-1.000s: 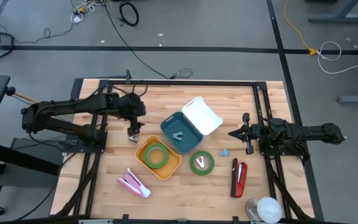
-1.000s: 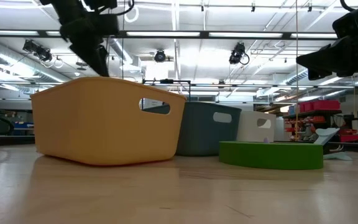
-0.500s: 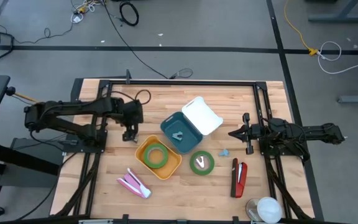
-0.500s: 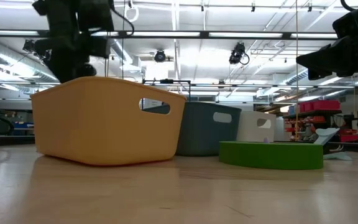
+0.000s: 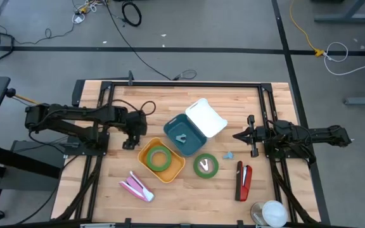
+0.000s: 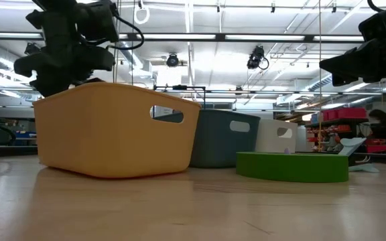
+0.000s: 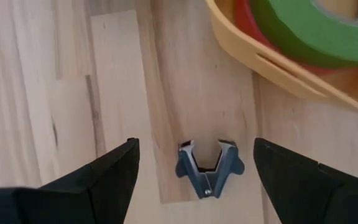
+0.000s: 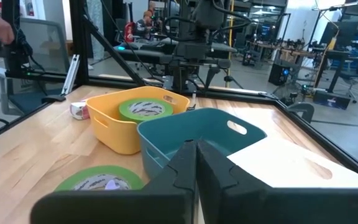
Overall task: Pick and place Stapler, Stapler remover, tape
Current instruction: Put the dark blue staple remover into the blue bin
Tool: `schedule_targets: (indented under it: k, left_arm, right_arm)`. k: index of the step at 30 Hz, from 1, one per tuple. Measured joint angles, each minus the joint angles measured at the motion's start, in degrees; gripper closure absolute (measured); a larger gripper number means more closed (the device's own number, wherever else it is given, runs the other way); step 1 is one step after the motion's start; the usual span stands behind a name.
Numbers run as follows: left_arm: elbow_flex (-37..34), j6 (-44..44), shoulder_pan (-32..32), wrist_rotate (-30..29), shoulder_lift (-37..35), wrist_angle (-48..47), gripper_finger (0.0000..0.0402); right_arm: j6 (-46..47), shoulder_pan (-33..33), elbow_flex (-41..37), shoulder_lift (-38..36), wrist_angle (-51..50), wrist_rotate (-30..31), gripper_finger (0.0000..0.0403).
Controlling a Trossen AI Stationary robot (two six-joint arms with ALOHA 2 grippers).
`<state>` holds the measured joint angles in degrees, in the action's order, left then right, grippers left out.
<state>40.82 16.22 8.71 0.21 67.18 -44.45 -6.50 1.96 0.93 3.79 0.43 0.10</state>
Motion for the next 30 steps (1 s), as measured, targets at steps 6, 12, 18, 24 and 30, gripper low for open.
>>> schedule_targets:
  k: [6, 12, 18, 24, 30]
  left_arm:
    - [0.0, 7.92, -0.02, -4.98, 0.0, -2.67, 0.0083]
    - [0.0, 11.49, -0.01, -6.47, 0.0, -7.09, 0.0083]
    - [0.02, 11.92, -0.02, -2.5, 0.49, -6.72, 0.0083]
    - [0.02, 11.55, 0.11, 1.68, 3.6, -6.21, 0.0083]
    - [0.02, 11.28, 0.09, 2.0, 6.89, -2.83, 0.0083]
  right_arm:
    - [0.0, 0.0, 0.0, 0.0, 0.01, 0.02, 0.039]
    - [-0.01, 0.01, 0.01, 0.0, 0.0, 0.02, 0.039]
    - [-0.01, 0.01, 0.02, 0.0, 0.0, 0.02, 0.039]
    - [0.0, 0.01, 0.01, 0.0, 0.0, 0.02, 0.039]
    - [-0.02, 0.01, 0.02, 0.0, 0.0, 0.02, 0.039]
